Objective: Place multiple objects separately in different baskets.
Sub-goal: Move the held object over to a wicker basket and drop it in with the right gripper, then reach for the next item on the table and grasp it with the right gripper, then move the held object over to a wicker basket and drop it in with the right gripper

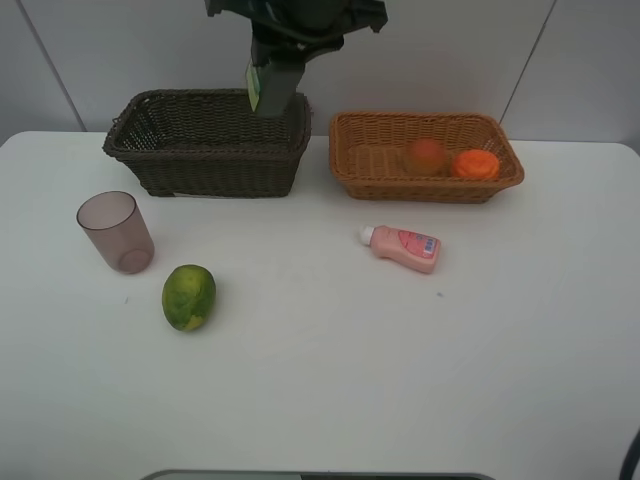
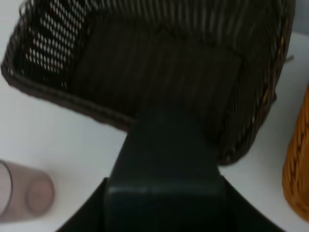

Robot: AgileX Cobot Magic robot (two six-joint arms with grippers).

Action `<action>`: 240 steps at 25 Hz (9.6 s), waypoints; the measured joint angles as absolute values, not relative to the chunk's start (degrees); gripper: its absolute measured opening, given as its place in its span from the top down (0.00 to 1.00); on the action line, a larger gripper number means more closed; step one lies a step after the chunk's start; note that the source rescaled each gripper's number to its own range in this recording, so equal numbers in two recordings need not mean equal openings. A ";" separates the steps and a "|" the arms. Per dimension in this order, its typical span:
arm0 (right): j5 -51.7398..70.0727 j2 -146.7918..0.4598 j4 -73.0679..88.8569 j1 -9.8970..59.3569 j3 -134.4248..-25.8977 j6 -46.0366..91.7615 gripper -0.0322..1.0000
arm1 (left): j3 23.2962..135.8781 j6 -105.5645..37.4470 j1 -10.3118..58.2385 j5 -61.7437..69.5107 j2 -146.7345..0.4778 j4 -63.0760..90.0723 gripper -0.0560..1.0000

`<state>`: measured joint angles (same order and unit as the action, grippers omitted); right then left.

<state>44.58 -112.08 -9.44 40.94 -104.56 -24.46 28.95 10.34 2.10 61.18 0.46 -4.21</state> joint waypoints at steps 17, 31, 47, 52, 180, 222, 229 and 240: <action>19.66 -126.52 -9.68 37.94 -104.56 -24.44 0.97 | 28.95 10.34 2.10 61.18 0.46 -4.21 0.00; 12.23 -131.89 -15.89 37.59 -104.56 -24.44 0.97 | 28.95 10.34 2.10 61.18 0.46 -4.21 0.00; 11.87 -134.40 -15.95 37.59 -104.56 -24.44 0.96 | 28.95 10.34 2.10 61.18 0.46 -4.21 0.00; 10.23 -134.34 -15.95 37.59 -104.61 -24.44 0.48 | 28.95 10.34 2.10 61.18 0.46 -4.21 0.00; 28.81 -115.40 -5.17 25.21 -63.60 44.13 0.72 | 28.95 10.39 2.10 61.18 0.46 -4.21 0.00; 15.48 -122.85 -0.49 39.67 -103.94 4.07 0.72 | 28.95 10.39 2.10 61.18 0.46 -4.21 0.00; 2.28 -128.50 1.49 40.72 -103.94 3.81 0.72 | 28.95 10.39 2.10 61.18 0.46 -4.21 0.00; -8.50 -136.04 4.55 40.80 -103.94 3.62 0.72 | 28.95 10.39 2.10 61.18 0.46 -4.21 0.00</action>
